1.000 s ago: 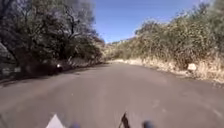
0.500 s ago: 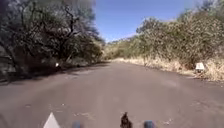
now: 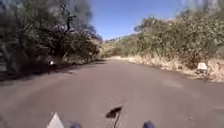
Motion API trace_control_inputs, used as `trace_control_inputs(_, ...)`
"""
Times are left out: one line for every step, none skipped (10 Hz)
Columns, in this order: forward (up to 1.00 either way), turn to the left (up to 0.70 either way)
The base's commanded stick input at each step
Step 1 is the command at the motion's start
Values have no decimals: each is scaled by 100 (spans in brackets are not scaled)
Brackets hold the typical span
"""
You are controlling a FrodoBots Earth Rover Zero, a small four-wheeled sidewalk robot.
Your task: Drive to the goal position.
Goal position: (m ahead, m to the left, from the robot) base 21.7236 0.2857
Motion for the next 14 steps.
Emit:
trace_control_inputs(85, 0)
trace_control_inputs(85, 0)
trace_control_inputs(85, 0)
trace_control_inputs(85, 0)
trace_control_inputs(85, 0)
trace_control_inputs(85, 0)
trace_control_inputs(85, 0)
trace_control_inputs(85, 0)
trace_control_inputs(85, 0)
trace_control_inputs(85, 0)
trace_control_inputs(85, 0)
trace_control_inputs(85, 0)
trace_control_inputs(85, 0)
trace_control_inputs(85, 0)
